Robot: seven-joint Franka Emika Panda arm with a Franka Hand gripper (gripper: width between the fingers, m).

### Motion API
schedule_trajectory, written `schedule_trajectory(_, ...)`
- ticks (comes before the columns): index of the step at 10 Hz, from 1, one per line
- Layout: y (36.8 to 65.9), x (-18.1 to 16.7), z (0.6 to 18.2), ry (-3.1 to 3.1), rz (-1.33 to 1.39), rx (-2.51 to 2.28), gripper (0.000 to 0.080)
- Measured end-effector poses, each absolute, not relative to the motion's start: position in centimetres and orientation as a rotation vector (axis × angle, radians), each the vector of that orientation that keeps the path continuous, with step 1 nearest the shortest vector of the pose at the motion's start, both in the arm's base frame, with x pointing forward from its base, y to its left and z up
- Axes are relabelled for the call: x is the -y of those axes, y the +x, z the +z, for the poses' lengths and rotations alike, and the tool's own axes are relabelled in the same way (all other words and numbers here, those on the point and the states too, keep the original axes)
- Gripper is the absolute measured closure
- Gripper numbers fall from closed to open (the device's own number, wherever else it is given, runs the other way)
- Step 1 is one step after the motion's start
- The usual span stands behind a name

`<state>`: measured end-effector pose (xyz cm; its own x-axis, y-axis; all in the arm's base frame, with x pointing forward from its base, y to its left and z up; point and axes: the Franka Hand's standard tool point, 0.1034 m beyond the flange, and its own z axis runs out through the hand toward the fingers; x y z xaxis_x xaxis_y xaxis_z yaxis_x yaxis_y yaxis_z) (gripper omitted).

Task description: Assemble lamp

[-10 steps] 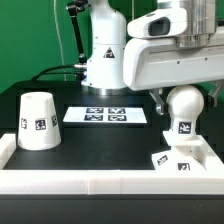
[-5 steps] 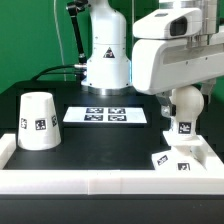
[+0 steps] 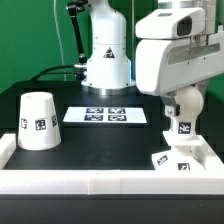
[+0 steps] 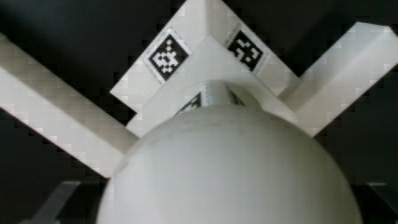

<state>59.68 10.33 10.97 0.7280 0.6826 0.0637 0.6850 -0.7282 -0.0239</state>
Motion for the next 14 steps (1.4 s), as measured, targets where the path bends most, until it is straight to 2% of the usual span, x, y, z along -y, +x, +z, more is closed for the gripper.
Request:
schedule_trajectory(2, 59.72, -10.13, 10.98, -2.903, -0.077, 1.069, 0.0223)
schedule_trajectory(9, 59.72, -10.06, 10.99, -3.067, -0.066, -0.245, 0.0222)
schedule_trajectory(14, 59.75, -10.00, 10.99, -2.980, -0.047, -0.715, 0.0220)
